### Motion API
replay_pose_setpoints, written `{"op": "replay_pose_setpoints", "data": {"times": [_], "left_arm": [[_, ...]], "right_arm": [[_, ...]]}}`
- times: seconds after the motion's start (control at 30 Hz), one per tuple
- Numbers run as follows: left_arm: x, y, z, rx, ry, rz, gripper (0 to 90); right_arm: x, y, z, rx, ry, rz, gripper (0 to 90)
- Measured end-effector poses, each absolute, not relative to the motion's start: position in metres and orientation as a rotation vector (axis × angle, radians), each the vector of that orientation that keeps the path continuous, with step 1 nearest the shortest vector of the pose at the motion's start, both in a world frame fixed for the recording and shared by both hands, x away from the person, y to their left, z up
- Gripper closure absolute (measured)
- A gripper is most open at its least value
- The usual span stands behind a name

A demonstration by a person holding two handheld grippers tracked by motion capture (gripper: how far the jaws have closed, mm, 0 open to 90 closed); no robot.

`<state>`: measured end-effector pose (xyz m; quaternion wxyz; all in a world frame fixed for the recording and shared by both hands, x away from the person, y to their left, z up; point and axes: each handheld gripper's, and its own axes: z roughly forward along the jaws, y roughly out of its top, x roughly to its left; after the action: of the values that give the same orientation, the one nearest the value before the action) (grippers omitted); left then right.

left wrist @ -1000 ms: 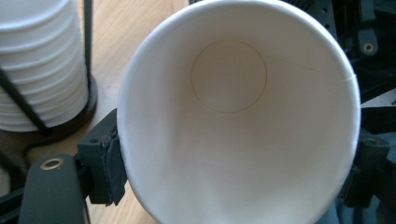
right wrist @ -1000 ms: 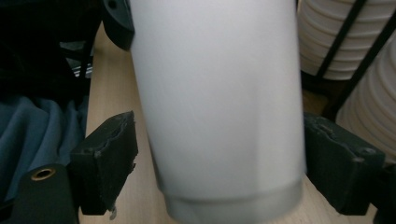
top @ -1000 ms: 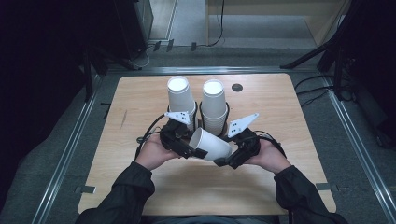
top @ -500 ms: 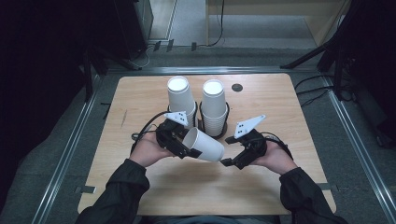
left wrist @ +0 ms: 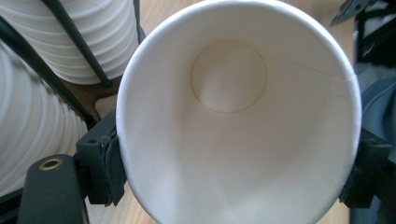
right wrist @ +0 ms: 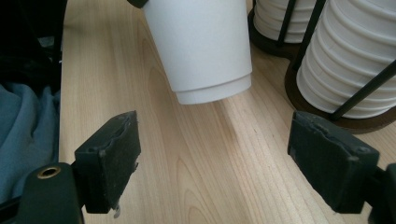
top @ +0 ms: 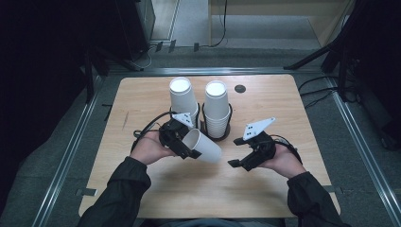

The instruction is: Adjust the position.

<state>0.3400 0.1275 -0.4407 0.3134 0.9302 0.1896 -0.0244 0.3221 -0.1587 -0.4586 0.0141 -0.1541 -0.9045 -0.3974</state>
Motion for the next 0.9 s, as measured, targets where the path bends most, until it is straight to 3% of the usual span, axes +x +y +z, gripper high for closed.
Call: {"op": "replay_pose_setpoints", "data": {"times": [0.9], "left_arm": [[0.316, 0.088, -0.434, 2.556, 0.234, -0.034, 14.9]], "right_arm": [[0.315, -0.108, -0.483, -0.271, -2.855, -1.113, 16.1]]}}
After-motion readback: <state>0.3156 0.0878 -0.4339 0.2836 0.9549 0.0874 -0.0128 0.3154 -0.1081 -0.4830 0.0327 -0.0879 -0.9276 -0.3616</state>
